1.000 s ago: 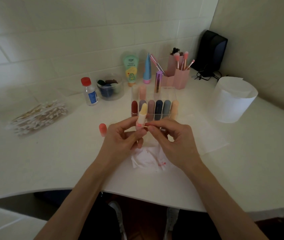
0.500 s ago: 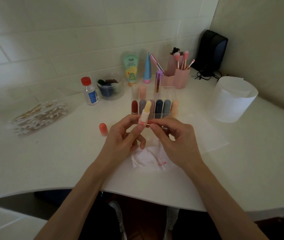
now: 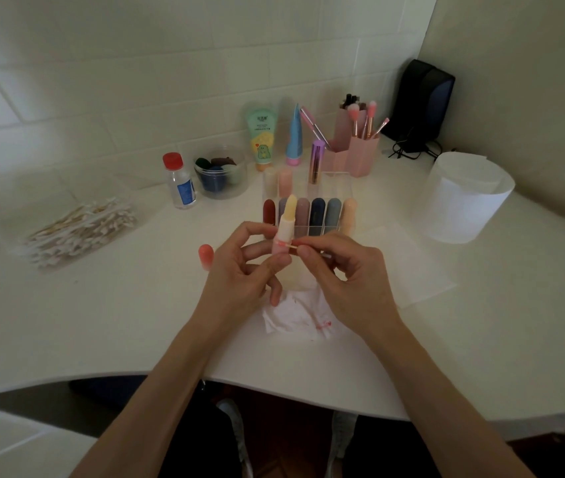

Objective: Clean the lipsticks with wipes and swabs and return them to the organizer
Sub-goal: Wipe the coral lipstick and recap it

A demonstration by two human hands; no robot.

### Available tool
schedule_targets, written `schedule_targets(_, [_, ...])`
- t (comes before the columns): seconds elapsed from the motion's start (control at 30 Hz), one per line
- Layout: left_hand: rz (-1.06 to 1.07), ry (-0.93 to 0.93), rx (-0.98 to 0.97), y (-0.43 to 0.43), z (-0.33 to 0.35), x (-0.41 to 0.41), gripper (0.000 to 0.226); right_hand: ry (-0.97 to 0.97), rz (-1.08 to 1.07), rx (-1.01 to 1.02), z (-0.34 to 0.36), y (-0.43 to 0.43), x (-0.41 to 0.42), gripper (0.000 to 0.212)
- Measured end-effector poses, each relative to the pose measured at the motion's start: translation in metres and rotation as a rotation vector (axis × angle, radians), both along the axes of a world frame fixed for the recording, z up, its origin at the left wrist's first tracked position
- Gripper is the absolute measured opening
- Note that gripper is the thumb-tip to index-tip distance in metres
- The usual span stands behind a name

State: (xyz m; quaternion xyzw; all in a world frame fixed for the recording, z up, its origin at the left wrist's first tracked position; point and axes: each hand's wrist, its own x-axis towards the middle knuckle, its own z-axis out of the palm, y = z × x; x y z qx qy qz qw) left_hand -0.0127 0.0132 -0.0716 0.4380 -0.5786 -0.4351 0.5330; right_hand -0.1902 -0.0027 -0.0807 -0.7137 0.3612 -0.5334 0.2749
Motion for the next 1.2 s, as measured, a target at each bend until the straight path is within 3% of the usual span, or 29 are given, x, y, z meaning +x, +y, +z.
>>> schedule_targets(0.27, [-0.011,-0.058,-0.058,-0.0021,-0.0019,-0.0015,0.019,-0.002,-0.009,-0.003,-0.0004,-0.0004,-0.0006,0.017])
schedule_targets(0.57, [0.030,-0.054,-0.074,0.0002,-0.0029,-0.0019,0.018,0.038,0.009,-0.022,-0.0027,-0.0008,0.0028,0.019])
schedule_targets(0.73, [-0.018,-0.018,-0.007,0.0004,0.0001,-0.0030,0.032,0.041,-0.007,-0.033,-0.0021,-0.0006,0.0009,0.017])
schedule_targets(0.97, [-0.031,-0.035,-0.050,-0.0022,-0.0031,-0.0005,0.014,0.024,-0.022,-0.022,-0.0041,-0.0023,0.0001,0.017])
schedule_targets(1.2, [-0.047,-0.087,-0.084,-0.0020,-0.0038,-0.0021,0.023,0.015,-0.027,-0.019,-0.0035,-0.0021,0.0000,0.018])
